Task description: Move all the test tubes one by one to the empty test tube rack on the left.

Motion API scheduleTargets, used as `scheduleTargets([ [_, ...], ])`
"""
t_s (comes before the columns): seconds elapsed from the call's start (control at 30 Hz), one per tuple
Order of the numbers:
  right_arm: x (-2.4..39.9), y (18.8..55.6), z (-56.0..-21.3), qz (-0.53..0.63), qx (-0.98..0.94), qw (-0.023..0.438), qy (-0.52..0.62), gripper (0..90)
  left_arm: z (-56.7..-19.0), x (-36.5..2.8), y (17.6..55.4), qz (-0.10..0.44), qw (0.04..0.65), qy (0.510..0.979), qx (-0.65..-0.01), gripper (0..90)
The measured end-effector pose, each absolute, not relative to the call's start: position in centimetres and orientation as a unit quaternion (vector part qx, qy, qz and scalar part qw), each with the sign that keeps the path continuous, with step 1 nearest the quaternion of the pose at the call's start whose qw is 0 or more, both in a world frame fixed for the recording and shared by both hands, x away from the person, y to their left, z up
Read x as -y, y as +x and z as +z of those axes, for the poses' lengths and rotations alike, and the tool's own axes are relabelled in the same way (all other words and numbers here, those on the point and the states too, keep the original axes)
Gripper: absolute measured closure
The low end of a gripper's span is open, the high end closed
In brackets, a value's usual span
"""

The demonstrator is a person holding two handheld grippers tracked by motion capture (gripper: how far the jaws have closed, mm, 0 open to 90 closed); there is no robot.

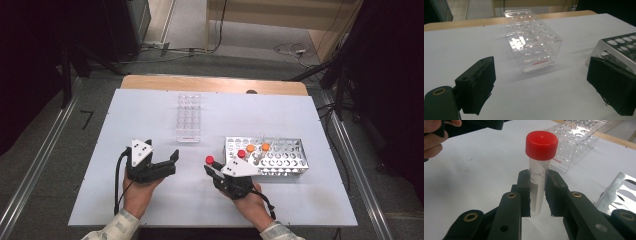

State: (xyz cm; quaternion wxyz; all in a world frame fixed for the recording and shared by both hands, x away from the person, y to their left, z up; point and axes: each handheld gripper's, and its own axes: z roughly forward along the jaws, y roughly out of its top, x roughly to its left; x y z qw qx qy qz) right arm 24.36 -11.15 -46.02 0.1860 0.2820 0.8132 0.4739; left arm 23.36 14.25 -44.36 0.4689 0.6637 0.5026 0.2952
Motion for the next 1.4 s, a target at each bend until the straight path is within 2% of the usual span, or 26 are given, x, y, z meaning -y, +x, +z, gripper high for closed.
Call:
scheduleTargets([
  [0.13,10.6,24.8,-46.2,0.471,-0.815,0.185,0.282,72.2,-43.9,-13.4,23.1,0.287,0.478,0.673,-0.486,9.2],
  [0.5,9.5,25.7,-46.1,0.473,-0.814,0.182,0.283,72.2,-43.0,-11.1,23.0,0.26,0.498,0.699,-0.443,17.8],
  [0.6,9.3,25.9,-46.0,0.475,-0.813,0.181,0.282,72.2,-42.8,-10.3,23.0,0.252,0.505,0.706,-0.428,24.3],
  [0.77,9.2,25.9,-46.0,0.476,-0.814,0.181,0.279,72.2,-42.5,-9.0,23.1,0.235,0.514,0.724,-0.395,40.8],
  [0.97,9.3,25.8,-45.8,0.479,-0.813,0.182,0.278,72.2,-42.7,-8.4,23.3,0.23,0.511,0.732,-0.387,53.9],
  [1.4,9.4,25.7,-45.6,0.482,-0.81,0.181,0.279,72.2,-42.7,-8.2,23.5,0.225,0.511,0.738,-0.38,66.8],
])
